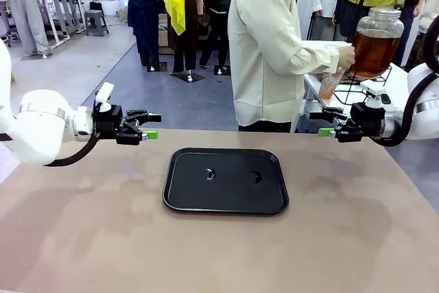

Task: Pour the drink into the iced cup.
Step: Open the gripper to release the iced cup you were holding.

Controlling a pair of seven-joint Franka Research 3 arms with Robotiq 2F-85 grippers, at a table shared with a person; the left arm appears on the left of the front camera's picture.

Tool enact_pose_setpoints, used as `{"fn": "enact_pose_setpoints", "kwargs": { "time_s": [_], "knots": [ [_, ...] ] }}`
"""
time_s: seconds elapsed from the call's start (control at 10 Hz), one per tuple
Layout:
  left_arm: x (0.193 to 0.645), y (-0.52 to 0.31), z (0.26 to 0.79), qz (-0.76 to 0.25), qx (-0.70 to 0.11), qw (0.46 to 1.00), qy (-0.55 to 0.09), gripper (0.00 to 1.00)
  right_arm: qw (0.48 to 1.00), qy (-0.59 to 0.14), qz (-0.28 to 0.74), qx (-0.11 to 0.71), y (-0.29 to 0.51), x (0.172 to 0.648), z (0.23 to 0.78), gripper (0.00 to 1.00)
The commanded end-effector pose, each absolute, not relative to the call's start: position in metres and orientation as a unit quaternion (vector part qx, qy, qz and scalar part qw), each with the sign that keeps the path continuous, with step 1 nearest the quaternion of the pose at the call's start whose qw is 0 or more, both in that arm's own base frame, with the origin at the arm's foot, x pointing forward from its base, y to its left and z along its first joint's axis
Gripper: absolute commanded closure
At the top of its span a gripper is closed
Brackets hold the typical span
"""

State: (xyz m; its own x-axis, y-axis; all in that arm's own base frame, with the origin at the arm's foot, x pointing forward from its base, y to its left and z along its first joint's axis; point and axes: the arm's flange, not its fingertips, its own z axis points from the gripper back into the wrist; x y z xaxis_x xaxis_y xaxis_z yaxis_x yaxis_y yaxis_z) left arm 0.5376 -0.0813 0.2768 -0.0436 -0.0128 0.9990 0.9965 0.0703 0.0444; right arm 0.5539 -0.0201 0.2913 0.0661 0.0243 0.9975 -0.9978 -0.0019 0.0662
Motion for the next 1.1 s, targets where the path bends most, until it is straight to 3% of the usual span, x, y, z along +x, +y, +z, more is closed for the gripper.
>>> {"fn": "enact_pose_setpoints", "kwargs": {
  "time_s": [0.0,1.0],
  "knots": [
    [0.5383,-0.0822,0.2786,-0.495,-0.466,0.509,-0.527,0.0,0.521,-0.477,0.492,0.509,-0.0184,0.5535,0.2947,0.0],
    [0.5383,-0.0822,0.2786,-0.495,-0.466,0.509,-0.527,0.0,0.521,-0.477,0.492,0.509,-0.0184,0.5535,0.2947,0.0]
  ]
}}
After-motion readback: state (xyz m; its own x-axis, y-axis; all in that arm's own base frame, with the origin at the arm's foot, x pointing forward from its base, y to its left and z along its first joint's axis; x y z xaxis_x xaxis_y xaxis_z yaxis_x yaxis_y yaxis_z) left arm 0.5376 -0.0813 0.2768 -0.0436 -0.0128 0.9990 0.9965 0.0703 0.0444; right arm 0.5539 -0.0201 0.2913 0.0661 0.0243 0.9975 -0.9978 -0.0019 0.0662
